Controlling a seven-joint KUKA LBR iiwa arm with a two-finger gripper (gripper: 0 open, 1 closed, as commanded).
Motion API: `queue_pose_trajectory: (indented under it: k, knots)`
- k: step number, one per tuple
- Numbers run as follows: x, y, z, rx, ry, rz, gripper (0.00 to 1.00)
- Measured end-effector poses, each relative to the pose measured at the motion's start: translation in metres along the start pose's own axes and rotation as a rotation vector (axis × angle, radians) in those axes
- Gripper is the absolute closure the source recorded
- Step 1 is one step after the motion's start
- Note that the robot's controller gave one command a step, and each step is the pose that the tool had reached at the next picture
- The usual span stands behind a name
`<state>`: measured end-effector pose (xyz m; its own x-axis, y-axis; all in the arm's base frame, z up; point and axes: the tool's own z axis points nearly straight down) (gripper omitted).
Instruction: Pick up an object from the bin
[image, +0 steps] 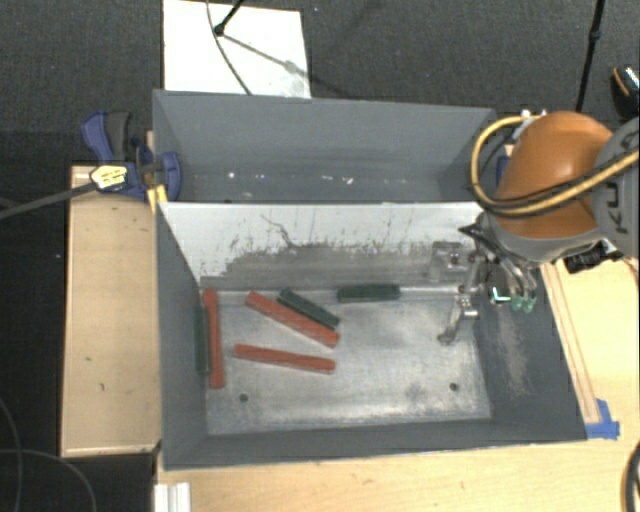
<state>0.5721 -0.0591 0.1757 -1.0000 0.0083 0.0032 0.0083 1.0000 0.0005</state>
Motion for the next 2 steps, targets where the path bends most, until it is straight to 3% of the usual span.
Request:
queue_pose_trajectory:
  k: [1, 2]
  knots:
    - [-0.009, 0.050, 0.070, -0.003, 0.001, 0.000, 0.00]
    - [-0.006, 0.118, 0.101, -0.003, -0.001, -0.060, 0.00]
